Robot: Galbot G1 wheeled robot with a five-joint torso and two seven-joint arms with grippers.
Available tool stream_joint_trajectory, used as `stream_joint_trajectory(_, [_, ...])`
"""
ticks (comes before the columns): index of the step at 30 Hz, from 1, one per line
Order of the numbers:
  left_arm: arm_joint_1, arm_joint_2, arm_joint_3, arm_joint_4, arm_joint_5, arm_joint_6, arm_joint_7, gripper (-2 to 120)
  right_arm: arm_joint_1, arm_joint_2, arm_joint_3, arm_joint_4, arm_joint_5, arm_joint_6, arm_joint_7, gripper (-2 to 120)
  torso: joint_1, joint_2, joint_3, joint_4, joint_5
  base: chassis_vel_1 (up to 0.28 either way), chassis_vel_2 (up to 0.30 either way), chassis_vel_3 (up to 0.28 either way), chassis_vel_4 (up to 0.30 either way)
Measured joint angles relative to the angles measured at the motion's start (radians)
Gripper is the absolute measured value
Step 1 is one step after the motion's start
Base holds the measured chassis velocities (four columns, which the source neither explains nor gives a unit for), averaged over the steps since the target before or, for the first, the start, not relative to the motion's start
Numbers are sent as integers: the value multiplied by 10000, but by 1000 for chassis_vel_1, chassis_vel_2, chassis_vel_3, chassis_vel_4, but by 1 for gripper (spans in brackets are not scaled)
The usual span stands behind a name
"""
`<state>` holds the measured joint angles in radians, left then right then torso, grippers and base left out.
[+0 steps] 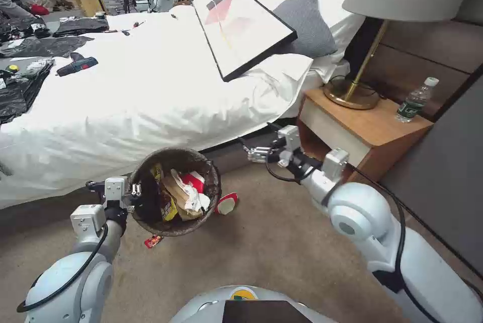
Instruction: Pick up the trash bin, then pick up the garbage from the floor and place it into the trash bin.
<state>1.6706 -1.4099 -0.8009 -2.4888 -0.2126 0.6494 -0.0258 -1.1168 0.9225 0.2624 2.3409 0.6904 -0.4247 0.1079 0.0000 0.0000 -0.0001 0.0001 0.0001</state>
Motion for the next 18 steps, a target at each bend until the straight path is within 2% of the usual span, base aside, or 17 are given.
stream_joint_trajectory(5, [11, -6, -7, -4, -10, 17, 0, 3, -1380, 593, 1155, 44, -866, 528, 180, 100, 0, 0, 0, -3, 1, 0, 0, 0, 0])
stream_joint_trajectory(7, [11, -5, -8, -5, -11, 18, 0, 3, -1520, 680, 1274, 44, -978, 624, 203, 100, 0, 0, 0, -2, 0, 0, 0, 0, 0])
stream_joint_trajectory(12, [0, 11, -54, -4, -19, 20, -1, 3, -2502, 1426, 2050, -39, -1896, 1444, 219, 100, 0, 0, 0, 0, 0, 0, 0, 0, 0])
stream_joint_trajectory(17, [7, 13, -71, 8, -23, 21, 1, 3, -3863, 2736, 2897, -328, -3338, 2913, -7, 100, 0, 0, 0, -1, 0, 0, 0, 0, 0])
stream_joint_trajectory(18, [7, 13, -71, 8, -23, 21, 1, 3, -3863, 2736, 2897, -328, -3338, 2913, -7, 100, 0, 0, 0, -1, 0, 0, 0, 0, 0])
